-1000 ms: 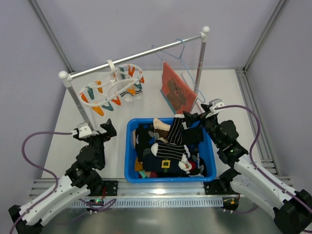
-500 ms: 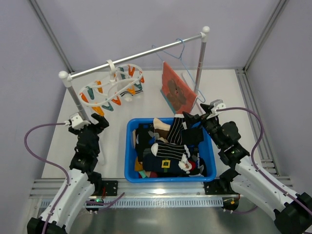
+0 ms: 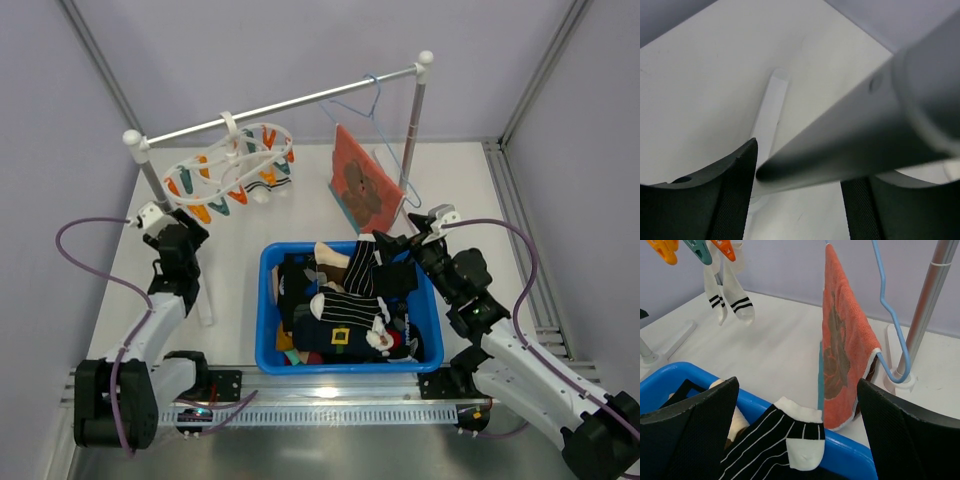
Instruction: Remove the socks clipped to the hanger
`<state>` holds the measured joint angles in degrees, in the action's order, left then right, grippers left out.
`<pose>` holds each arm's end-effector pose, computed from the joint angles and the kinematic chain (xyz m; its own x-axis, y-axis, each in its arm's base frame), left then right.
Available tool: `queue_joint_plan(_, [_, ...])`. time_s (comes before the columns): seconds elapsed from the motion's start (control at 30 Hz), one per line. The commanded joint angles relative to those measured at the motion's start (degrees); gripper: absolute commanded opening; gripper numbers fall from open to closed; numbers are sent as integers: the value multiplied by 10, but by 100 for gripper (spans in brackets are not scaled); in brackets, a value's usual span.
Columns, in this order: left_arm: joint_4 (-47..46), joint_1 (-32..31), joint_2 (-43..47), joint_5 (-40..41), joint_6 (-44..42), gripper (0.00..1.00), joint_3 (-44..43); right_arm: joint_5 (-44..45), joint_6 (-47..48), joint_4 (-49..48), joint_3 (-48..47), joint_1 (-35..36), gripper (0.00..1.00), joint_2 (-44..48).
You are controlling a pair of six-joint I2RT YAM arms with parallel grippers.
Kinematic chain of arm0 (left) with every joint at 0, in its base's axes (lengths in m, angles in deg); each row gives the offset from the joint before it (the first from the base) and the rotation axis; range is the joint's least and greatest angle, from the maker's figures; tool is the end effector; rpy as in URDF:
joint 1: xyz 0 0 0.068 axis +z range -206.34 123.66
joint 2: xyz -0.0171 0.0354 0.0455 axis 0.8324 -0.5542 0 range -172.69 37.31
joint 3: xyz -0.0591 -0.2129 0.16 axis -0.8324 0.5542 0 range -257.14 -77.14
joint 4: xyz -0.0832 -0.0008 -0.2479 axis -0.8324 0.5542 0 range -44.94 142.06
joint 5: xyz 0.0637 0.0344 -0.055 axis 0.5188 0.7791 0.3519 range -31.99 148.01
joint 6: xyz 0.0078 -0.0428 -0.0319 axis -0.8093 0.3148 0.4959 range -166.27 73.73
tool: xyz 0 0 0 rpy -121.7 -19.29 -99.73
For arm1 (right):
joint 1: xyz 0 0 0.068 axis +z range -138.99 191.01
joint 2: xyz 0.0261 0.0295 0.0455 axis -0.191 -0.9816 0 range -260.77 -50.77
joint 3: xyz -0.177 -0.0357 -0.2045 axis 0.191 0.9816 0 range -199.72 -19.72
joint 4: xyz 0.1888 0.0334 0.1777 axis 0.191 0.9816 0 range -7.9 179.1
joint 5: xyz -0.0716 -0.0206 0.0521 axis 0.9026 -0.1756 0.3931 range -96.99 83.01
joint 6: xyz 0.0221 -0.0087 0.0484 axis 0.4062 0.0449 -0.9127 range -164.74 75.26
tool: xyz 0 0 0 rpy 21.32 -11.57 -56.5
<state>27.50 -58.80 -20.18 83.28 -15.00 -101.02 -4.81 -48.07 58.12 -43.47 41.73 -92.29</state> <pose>0.2179 0.0058 0.2211 -0.0435 -0.4678 -0.8827 -0.4607 0.7934 -0.3978 0.1578 0.0923 0.2827 0.0651 0.1062 -0.9922 -0.4825 0.8737 0.0619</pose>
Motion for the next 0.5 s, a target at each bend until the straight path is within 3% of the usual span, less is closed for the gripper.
queue_joint_plan(0.0, [-49, 14, -46, -4, -8, 61, -62, -4, -2, -36, 1, -1, 100, -3])
queue_joint_plan(0.27, [-42, 69, -211, -49, 6, 12, -201, -5, -3, -38, 2, -1, 100, -7])
queue_joint_plan(0.33, [-47, 72, -247, -49, 6, 8, -237, -7, -2, -40, 1, -2, 100, -14])
queue_joint_plan(0.47, [-48, 73, -309, -49, -8, 8, -306, -10, 1, -45, -5, -1, 100, -35])
